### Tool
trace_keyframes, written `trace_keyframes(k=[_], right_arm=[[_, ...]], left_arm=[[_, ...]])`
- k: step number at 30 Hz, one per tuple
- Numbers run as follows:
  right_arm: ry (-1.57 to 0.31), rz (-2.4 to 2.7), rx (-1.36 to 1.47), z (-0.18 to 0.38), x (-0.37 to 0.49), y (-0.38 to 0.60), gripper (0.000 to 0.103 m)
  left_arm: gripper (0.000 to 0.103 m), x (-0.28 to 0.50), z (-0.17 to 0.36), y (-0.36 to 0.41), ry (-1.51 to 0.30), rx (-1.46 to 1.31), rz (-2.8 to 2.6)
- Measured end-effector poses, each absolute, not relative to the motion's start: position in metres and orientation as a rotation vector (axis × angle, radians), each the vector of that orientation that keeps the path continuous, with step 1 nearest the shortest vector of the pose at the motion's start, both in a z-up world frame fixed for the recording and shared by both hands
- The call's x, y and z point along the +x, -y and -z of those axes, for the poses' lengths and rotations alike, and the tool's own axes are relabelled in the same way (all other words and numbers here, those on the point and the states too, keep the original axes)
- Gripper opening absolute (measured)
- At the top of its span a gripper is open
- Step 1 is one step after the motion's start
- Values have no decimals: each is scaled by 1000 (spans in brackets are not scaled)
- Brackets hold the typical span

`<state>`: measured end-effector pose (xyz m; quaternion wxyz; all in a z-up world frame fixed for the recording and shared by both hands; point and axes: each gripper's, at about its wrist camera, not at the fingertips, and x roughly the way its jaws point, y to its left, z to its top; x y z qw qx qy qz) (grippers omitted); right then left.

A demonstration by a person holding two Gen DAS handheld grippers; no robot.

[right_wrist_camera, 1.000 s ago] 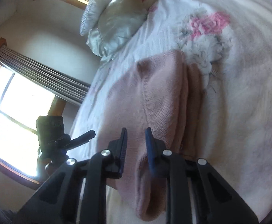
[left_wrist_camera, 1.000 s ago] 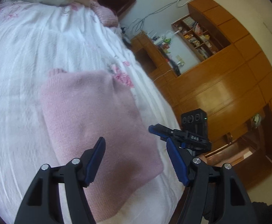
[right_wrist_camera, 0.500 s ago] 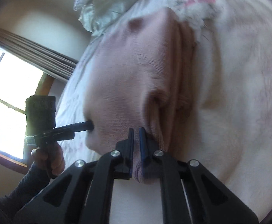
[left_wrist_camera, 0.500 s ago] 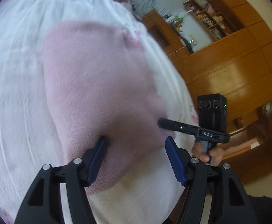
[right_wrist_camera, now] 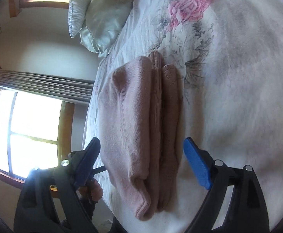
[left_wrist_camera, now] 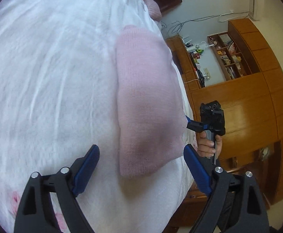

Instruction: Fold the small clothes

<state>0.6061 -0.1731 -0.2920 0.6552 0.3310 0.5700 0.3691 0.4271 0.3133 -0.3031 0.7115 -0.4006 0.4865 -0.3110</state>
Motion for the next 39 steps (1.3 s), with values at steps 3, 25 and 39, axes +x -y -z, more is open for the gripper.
trace_keyframes(k=[3, 25, 39], right_arm=[[-1336, -840, 676, 305, 620, 147, 88], [-1308, -896, 611, 317, 656, 84, 55], [-1193, -899, 641, 259, 597, 48, 47]], left_arm=[[89, 439, 316, -309, -1056, -935, 745], [63, 465, 318, -247, -1178, -860, 763], [35, 417, 248, -285, -1150, -763, 690]])
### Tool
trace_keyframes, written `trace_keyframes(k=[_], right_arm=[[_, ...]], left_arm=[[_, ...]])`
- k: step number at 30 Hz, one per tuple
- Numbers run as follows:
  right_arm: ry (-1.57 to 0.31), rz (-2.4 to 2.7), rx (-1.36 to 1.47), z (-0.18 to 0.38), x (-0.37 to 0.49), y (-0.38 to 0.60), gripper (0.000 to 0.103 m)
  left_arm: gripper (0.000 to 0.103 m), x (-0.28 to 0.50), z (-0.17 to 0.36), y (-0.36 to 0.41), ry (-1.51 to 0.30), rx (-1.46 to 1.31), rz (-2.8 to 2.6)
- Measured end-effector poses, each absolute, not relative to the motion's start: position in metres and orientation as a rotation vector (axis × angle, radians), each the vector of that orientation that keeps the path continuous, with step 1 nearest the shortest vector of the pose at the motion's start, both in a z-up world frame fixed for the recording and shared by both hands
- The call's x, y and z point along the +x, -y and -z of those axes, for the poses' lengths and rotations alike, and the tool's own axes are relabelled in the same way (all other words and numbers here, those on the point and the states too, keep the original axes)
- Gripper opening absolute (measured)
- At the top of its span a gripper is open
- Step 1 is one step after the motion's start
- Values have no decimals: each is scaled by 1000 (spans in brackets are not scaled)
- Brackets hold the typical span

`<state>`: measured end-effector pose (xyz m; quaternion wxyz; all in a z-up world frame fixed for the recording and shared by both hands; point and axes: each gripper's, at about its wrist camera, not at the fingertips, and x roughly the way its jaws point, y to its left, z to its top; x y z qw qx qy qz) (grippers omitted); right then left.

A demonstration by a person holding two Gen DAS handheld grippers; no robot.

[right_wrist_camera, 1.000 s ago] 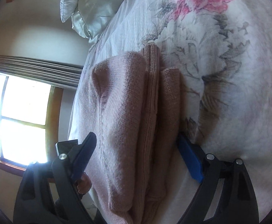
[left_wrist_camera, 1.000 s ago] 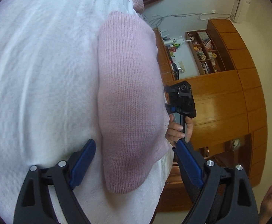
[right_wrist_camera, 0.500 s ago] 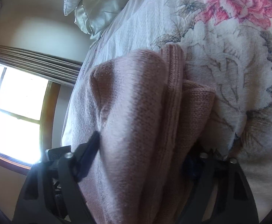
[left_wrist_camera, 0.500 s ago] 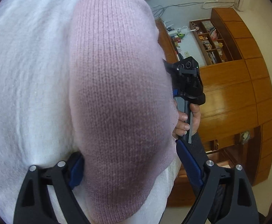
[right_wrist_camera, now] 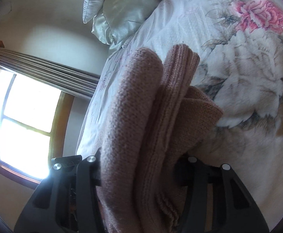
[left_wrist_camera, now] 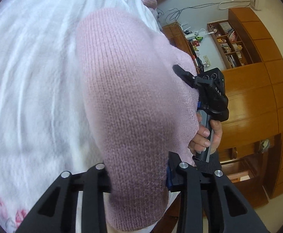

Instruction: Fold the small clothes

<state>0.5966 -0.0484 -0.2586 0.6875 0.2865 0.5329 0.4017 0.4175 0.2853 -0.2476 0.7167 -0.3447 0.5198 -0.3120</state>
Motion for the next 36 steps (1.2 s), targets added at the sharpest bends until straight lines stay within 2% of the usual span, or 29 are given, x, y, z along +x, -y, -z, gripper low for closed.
trace_keyframes(k=[6, 11, 13, 15, 16, 17, 18, 21, 23, 24, 25, 27, 29, 30, 31, 33, 36], right_arm=[[-1217, -1024, 703, 262, 528, -3, 47], [-1313, -1081, 713, 303, 476, -49, 49], [-1350, -1014, 656, 323, 466, -59, 59], [-1364, -981, 642, 326, 464, -59, 66], [-1378, -953, 651, 320, 464, -55, 79], [-1373, -933, 656, 309, 462, -48, 85], [-1335, -925, 648, 294, 461, -38, 89], [-1237, -866, 575, 257, 453, -13, 90], [-1194, -851, 544, 242, 448, -9, 81], [-1190, -857, 527, 239, 448, -12, 70], [-1197, -849, 505, 241, 448, -18, 63], [-1223, -792, 494, 253, 456, -30, 59], [-1253, -756, 496, 268, 458, -39, 48], [-1238, -746, 488, 269, 457, -40, 26], [-1207, -745, 491, 270, 453, -39, 15], [-1161, -693, 505, 268, 453, -28, 10], [-1211, -688, 539, 289, 463, -24, 10]], left_arm=[[35, 337, 223, -335, -1140, -757, 625], [36, 261, 255, -371, -1160, -837, 534], [41, 246, 284, -373, -1187, -863, 469], [52, 235, 306, -377, -1143, -969, 452], [54, 233, 308, -377, -1126, -997, 449], [61, 232, 304, -378, -1121, -1003, 449], [72, 230, 296, -382, -1101, -1002, 446], [78, 216, 263, -400, -1005, -910, 384], [78, 207, 241, -412, -941, -842, 332], [78, 205, 232, -415, -903, -835, 338], [78, 205, 227, -418, -869, -832, 364], [78, 206, 222, -414, -839, -818, 421], [78, 210, 224, -407, -836, -810, 465], [78, 212, 226, -404, -842, -812, 484], [78, 214, 227, -402, -847, -818, 501], [77, 218, 219, -394, -826, -829, 544], [78, 235, 201, -393, -796, -795, 589]])
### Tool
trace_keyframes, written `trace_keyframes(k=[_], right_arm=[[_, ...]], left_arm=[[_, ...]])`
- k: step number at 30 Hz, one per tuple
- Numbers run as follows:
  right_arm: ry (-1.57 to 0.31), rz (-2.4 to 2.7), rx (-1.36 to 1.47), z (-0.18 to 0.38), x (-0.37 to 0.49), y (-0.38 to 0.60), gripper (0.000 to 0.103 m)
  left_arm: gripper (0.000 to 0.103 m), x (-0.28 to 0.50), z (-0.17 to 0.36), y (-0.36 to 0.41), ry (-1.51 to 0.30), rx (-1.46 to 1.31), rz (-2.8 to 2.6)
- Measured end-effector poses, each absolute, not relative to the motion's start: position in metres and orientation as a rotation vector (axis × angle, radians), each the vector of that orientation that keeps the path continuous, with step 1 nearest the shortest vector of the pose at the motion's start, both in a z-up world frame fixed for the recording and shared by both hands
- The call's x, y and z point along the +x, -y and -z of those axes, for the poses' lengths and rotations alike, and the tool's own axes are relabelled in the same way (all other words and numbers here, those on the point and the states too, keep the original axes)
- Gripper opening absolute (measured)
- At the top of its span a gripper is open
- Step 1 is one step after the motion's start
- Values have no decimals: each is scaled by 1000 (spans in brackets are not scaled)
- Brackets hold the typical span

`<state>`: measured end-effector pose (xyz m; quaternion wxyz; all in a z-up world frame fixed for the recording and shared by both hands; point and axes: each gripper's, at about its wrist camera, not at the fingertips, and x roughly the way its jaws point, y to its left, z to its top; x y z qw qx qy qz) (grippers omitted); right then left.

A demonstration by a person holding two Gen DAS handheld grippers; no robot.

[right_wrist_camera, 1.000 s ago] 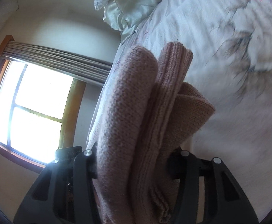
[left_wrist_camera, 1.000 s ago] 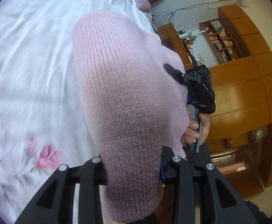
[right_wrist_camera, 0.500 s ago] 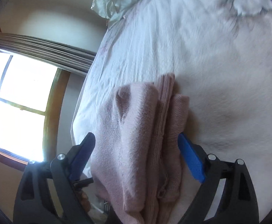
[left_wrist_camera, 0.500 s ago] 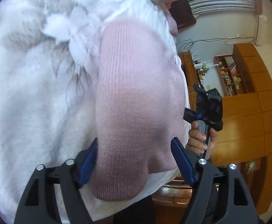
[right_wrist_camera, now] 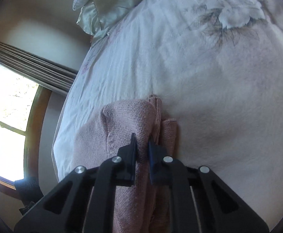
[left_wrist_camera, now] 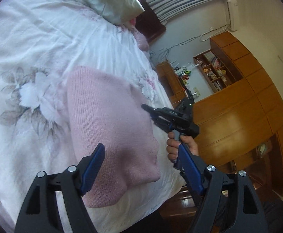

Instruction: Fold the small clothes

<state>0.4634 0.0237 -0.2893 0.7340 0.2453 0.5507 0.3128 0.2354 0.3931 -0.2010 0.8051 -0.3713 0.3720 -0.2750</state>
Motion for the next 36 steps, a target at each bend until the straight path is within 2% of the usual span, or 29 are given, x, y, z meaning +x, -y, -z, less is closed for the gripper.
trace_keyframes(k=[3, 5, 7, 10, 12, 13, 14, 17, 19, 20, 21, 24, 26, 27, 28, 29, 30, 32, 34, 35, 36], right_arm=[[-1188, -763, 552, 281, 458, -24, 20], [-1156, -740, 545, 269, 453, -18, 23], [-1097, -776, 537, 249, 441, -15, 23], [-1124, -924, 511, 236, 422, -35, 23], [-1197, -935, 465, 254, 423, -52, 22], [-1227, -907, 440, 266, 428, -56, 8], [-1238, -869, 411, 279, 433, -55, 0], [-1272, -885, 538, 303, 444, -37, 0], [-1258, -873, 523, 294, 438, -37, 0], [-1245, -877, 516, 284, 431, -39, 1], [-1227, -897, 510, 274, 425, -41, 8], [-1200, -997, 475, 251, 402, -54, 8], [-1235, -996, 415, 259, 396, -64, 8], [-1246, -949, 384, 268, 397, -64, 1], [-1265, -922, 388, 280, 401, -61, 0], [-1277, -911, 423, 291, 406, -54, 0], [-1284, -899, 486, 300, 411, -45, 0], [-1289, -892, 560, 304, 412, -35, 0], [-1284, -885, 542, 294, 404, -35, 0], [-1273, -886, 536, 286, 397, -33, 0], [-1256, -902, 536, 277, 389, -33, 6]], left_arm=[[78, 260, 194, -397, -783, -798, 642], [78, 282, 197, -396, -804, -816, 687], [78, 303, 209, -396, -841, -848, 730], [76, 333, 245, -393, -954, -899, 742], [68, 343, 268, -394, -976, -935, 748], [65, 345, 274, -397, -975, -959, 737], [59, 347, 279, -400, -974, -982, 730], [40, 346, 285, -396, -990, -944, 700], [40, 344, 277, -395, -1010, -918, 676], [50, 340, 266, -396, -1000, -904, 669], [66, 333, 252, -398, -966, -893, 682], [67, 308, 223, -396, -887, -863, 760], [67, 302, 232, -386, -949, -807, 752], [66, 303, 246, -382, -1002, -798, 726], [63, 302, 259, -382, -1010, -815, 719], [53, 302, 266, -384, -1010, -825, 710], [39, 303, 271, -387, -1010, -840, 694], [29, 303, 274, -388, -1010, -838, 664], [30, 297, 267, -389, -1017, -821, 635], [42, 290, 258, -391, -1003, -813, 635], [59, 280, 246, -392, -971, -819, 655]])
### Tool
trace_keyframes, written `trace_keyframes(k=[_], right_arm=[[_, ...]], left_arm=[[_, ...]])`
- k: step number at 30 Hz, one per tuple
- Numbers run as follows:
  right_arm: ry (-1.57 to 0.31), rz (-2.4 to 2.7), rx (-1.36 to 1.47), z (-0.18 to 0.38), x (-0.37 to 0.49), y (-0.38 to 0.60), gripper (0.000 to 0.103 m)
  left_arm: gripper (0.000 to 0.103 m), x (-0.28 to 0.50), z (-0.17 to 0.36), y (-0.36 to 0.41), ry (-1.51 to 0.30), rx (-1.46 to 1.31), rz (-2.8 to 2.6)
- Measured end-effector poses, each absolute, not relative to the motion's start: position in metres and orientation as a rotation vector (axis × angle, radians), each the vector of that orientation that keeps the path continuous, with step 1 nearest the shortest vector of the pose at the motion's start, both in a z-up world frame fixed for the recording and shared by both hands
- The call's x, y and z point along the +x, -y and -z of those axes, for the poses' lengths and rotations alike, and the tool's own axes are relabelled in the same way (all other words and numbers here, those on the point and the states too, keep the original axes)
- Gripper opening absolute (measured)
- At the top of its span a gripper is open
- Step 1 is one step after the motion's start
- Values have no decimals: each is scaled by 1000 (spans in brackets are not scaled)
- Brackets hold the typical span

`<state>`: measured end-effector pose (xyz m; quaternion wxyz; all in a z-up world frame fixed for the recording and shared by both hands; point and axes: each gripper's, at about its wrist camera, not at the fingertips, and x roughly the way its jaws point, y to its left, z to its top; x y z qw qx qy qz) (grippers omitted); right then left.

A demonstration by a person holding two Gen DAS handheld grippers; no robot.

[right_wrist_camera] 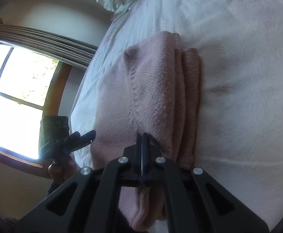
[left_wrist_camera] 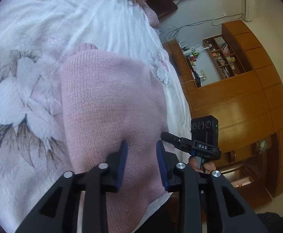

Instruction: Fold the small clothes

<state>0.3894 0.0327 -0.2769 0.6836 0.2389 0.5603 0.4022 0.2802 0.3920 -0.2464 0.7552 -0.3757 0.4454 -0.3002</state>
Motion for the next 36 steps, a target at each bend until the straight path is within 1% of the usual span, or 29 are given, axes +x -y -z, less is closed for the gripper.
trace_keyframes(k=[2, 4, 7, 9, 11, 13, 14, 15, 16, 17, 18, 20, 21, 22, 23, 24, 25, 26, 28, 31, 36], right_arm=[[-1220, -964, 540, 257, 370, -31, 6], [-1226, -1005, 522, 253, 351, -35, 6], [-1293, -971, 516, 283, 336, -31, 5], [-1331, -903, 507, 308, 335, -27, 0], [-1344, -879, 576, 320, 337, -18, 0], [-1332, -870, 593, 313, 335, -12, 0], [-1324, -865, 582, 308, 333, -11, 0], [-1314, -862, 576, 302, 330, -9, 1], [-1304, -861, 575, 297, 327, -8, 6], [-1290, -856, 571, 289, 322, -7, 6], [-1273, -854, 563, 281, 315, -6, 6], [-1236, -848, 538, 261, 297, -6, 9], [-1215, -837, 519, 252, 285, -4, 17], [-1190, -822, 499, 241, 271, -3, 34], [-1166, -802, 473, 233, 256, -3, 46], [-1133, -771, 436, 222, 240, -2, 69], [-1099, -744, 396, 214, 224, -1, 79], [-1069, -721, 343, 205, 208, -3, 81], [-1032, -665, 237, 194, 178, -3, 91], [-1013, -577, 91, 182, 139, -14, 94], [-954, -448, -67, 163, 83, -17, 97]], left_arm=[[60, 256, 229, -392, -926, -804, 709], [60, 235, 232, -387, -946, -780, 723], [60, 225, 269, -385, -1031, -799, 658], [60, 224, 289, -391, -1035, -872, 646], [60, 224, 294, -395, -1024, -931, 658], [61, 220, 294, -400, -1010, -977, 652], [68, 217, 294, -404, -1001, -1005, 652], [78, 212, 293, -408, -995, -1023, 637], [82, 205, 290, -412, -993, -1026, 607], [89, 197, 287, -416, -997, -1011, 570], [93, 186, 281, -418, -1003, -980, 521], [96, 164, 264, -417, -1011, -874, 414], [96, 152, 254, -414, -1014, -810, 364], [96, 138, 244, -411, -1012, -743, 309], [96, 124, 234, -408, -1000, -692, 259], [96, 108, 222, -403, -974, -644, 207], [96, 94, 208, -398, -940, -600, 158], [96, 78, 197, -397, -902, -561, 117], [96, 54, 176, -384, -882, -453, 37], [96, 25, 150, -356, -876, -253, -67], [96, -16, 116, -332, -875, -200, -56]])
